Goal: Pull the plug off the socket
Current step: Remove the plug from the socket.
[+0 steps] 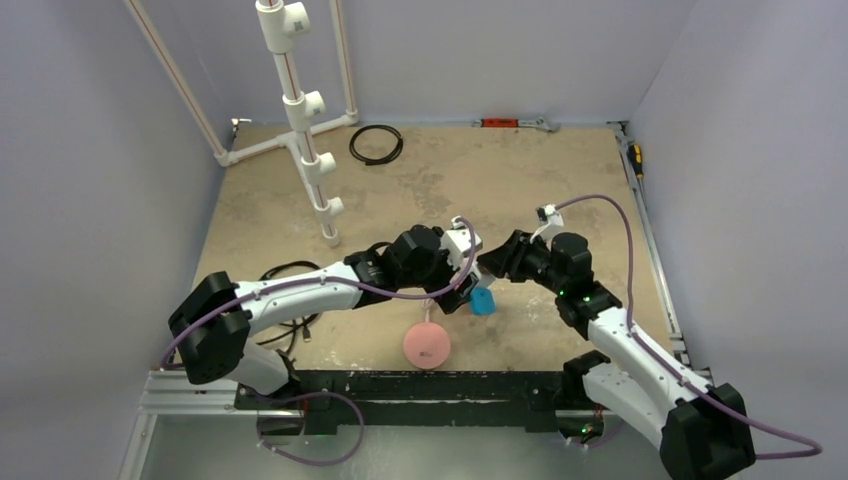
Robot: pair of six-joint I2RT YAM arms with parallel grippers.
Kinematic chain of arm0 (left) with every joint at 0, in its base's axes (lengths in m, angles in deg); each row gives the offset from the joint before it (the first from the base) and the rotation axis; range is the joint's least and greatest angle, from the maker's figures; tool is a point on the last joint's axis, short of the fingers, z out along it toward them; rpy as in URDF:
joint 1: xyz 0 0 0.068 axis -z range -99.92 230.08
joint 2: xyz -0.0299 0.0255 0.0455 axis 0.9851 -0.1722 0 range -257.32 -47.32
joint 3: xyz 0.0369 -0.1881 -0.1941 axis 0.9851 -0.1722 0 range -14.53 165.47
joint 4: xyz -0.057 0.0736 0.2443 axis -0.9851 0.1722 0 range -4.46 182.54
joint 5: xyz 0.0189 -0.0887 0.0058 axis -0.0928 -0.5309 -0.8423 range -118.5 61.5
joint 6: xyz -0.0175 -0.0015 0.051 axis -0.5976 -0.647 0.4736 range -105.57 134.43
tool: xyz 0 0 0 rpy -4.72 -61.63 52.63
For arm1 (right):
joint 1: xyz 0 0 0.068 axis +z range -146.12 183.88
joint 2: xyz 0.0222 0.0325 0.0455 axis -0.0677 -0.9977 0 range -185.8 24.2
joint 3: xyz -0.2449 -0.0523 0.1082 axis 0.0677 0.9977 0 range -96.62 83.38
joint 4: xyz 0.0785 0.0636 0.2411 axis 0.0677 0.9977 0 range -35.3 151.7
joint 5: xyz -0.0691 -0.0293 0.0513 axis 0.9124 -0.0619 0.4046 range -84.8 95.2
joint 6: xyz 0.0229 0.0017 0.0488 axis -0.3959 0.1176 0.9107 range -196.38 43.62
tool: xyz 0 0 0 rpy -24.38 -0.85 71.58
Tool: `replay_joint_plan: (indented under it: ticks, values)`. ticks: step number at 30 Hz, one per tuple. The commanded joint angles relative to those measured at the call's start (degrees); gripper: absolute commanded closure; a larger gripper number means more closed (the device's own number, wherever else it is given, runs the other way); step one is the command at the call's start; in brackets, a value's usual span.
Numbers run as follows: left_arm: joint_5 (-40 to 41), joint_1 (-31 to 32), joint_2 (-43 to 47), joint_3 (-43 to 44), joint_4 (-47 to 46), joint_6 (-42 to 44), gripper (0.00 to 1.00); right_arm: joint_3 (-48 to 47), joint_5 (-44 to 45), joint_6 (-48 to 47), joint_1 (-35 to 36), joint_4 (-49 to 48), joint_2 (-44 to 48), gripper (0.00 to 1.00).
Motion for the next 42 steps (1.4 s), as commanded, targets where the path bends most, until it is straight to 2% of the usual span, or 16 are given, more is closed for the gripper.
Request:
replay_joint_plan:
  ticks: [1, 9, 15, 19, 26, 32, 38, 42]
  values:
    - [0.79, -0.26, 1.0, -1.08, -7.2, -1.49, 0.01, -0.53, -2.48, 3.66, 0.65, -9.84, -0.82, 1.0]
    - [-0.1, -0.25, 2.3, -3.41, -14.09, 0.54, 0.05, -0.86, -3.77, 3.63, 0.85, -10.16, -2.74, 1.0]
    - [-3.11, -0.26, 0.86, -2.9, -14.46, 1.19, 0.23, -0.87, -6.26, 4.4, 0.89, -12.22, -4.52, 1.0]
    - [-3.1, -0.26, 0.97, -3.13, -15.31, 1.66, 0.29, -0.87, -7.67, 4.79, 0.89, -13.44, -5.57, 1.0]
    - [-3.46, -0.26, -1.97, -1.83, -13.41, 2.08, 0.3, -1.13, -9.06, 5.27, 0.85, -14.08, -5.75, 1.0]
    - [-0.16, -0.25, -1.84, -1.99, -12.95, 3.96, 0.3, -0.87, -10.8, 5.8, 0.86, -15.43, -6.0, 1.0]
    - [-0.2, -0.23, -2.46, -1.54, -15.95, 4.73, 0.24, -0.4, -12.3, 6.19, 0.85, -16.85, -6.74, 1.0]
    - [-1.57, -0.26, -4.2, 0.02, -16.26, 4.8, 0.25, -0.21, -12.62, 6.43, 0.89, -17.02, -6.63, 1.0]
